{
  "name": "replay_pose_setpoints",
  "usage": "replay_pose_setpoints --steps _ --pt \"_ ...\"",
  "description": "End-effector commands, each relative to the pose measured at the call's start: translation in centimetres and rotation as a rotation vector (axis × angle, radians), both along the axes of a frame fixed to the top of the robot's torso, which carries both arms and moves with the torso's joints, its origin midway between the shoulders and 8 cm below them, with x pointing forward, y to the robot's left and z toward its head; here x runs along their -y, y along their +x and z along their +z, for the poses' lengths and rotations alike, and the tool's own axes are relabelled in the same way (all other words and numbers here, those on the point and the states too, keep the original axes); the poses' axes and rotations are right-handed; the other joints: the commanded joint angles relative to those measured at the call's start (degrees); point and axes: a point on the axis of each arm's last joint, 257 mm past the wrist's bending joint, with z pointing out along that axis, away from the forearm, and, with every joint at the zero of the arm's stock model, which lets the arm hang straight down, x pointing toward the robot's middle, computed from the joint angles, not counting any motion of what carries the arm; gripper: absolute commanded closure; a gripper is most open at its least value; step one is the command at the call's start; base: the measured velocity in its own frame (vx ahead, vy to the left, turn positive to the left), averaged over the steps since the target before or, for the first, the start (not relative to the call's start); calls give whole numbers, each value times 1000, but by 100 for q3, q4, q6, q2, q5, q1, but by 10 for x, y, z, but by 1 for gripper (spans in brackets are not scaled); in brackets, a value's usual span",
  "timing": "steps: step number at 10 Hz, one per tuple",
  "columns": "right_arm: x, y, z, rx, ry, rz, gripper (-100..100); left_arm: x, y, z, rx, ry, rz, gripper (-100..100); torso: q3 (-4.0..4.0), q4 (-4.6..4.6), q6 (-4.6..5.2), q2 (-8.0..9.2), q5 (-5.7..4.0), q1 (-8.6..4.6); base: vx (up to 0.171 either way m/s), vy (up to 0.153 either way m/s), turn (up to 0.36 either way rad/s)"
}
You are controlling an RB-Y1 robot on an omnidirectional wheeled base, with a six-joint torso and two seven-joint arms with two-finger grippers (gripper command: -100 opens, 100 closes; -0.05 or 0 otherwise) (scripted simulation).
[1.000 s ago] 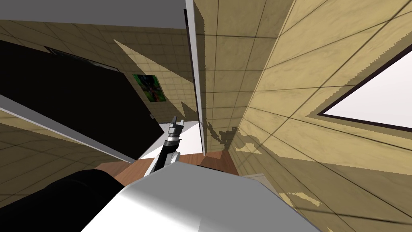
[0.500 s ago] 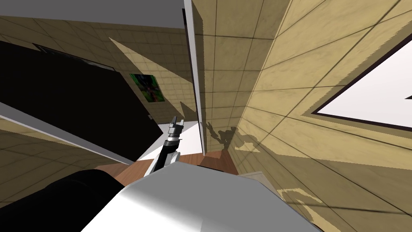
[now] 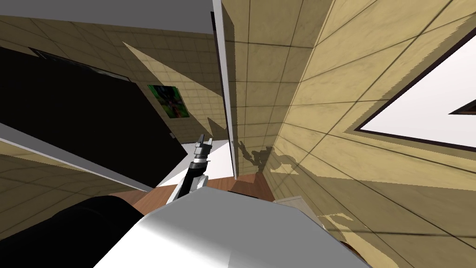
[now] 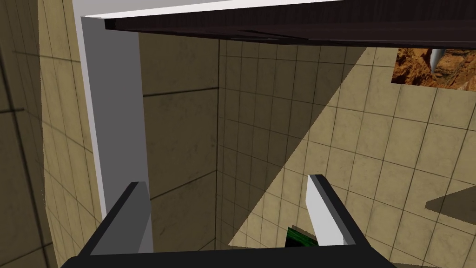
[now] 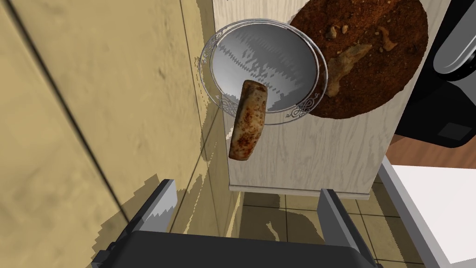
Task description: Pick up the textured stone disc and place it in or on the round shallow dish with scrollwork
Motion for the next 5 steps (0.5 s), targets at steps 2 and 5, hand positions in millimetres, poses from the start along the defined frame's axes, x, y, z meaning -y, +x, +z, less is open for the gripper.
replay_pose_setpoints --steps 2,5 --pt "0 0 0 0 0 0 0 0 0 0 0 0 0 0 -1 0 0 -1 0 -1 0 0 0" --pt "0 0 0 0 0 0 0 0 0 0 0 0 0 0 -1 0 0 -2 0 -1 0 0 0"
